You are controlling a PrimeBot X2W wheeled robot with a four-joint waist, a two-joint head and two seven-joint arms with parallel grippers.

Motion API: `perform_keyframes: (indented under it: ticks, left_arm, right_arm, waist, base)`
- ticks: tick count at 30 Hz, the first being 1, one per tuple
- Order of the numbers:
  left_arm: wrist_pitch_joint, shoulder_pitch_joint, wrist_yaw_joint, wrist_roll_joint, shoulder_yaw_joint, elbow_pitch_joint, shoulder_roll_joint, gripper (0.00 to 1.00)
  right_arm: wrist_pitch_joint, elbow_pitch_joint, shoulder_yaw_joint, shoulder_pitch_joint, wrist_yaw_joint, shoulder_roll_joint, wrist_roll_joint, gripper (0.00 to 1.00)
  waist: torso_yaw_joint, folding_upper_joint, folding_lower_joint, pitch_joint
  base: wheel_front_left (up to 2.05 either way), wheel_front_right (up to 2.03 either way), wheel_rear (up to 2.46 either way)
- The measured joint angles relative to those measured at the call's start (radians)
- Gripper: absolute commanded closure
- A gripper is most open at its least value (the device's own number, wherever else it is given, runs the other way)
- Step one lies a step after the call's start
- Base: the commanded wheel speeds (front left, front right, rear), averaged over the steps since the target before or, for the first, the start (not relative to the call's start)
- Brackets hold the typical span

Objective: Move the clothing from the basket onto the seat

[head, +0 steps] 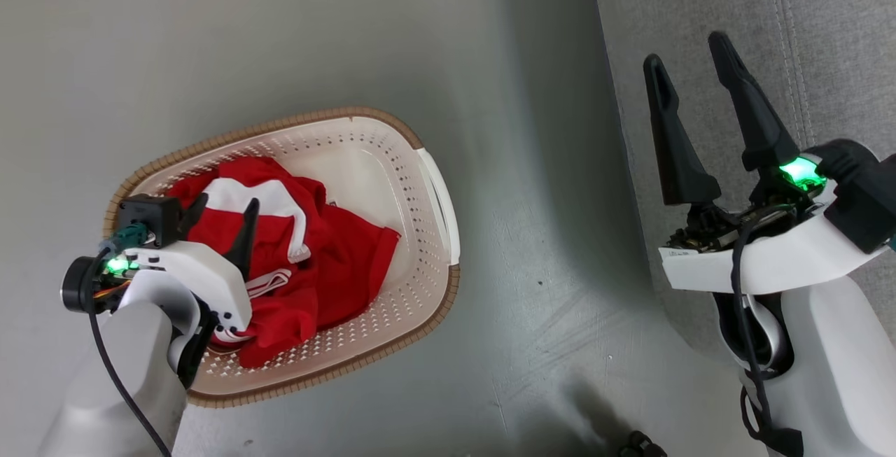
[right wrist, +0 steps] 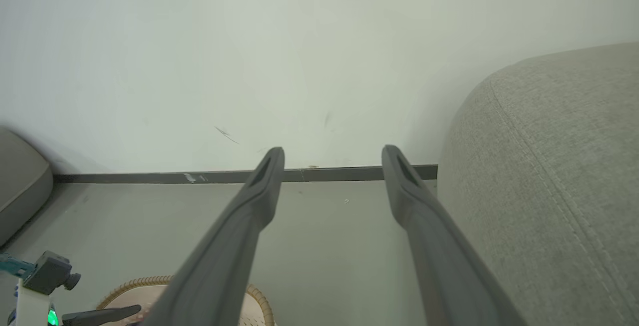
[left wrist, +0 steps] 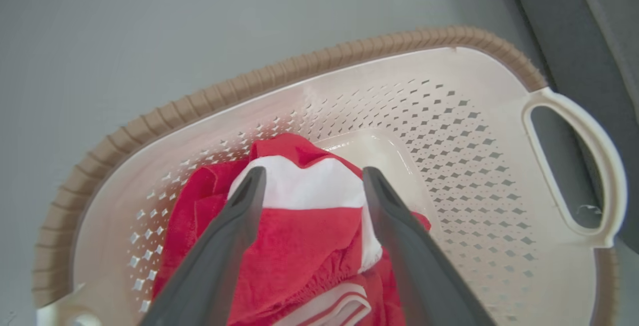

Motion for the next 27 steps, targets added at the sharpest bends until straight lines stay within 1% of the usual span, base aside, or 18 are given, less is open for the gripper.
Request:
perform_keyframes:
  ticks: [11, 17, 27]
  left_arm:
    - [0.031, -0.073, 0.009, 0.008, -0.001, 0.089, 0.008, 0.00]
    - [0.032, -0.118, 0.009, 0.037, -0.025, 0.121, 0.011, 0.00]
    - [0.047, -0.170, 0.011, 0.074, -0.047, 0.179, 0.040, 0.00]
  right_arm:
    - [0.000, -0.041, 0.022, -0.044, 0.000, 0.003, -0.018, 0.00]
    - [0.000, -0.057, 0.033, -0.056, 0.000, 0.004, 0.019, 0.00]
    - [0.000, -0.062, 0.048, -0.086, 0.000, 0.004, 0.053, 0.00]
  waist:
    - [-0.040, 0.0000, 0.0000, 0.085]
    - [-0.065, 0.0000, 0.0000, 0.131]
    - [-0.096, 0.0000, 0.0000, 0.184]
  base:
    - [0.00, 0.00, 0.00]
    - [0.00, 0.00, 0.00]
    - [0.00, 0.00, 0.00]
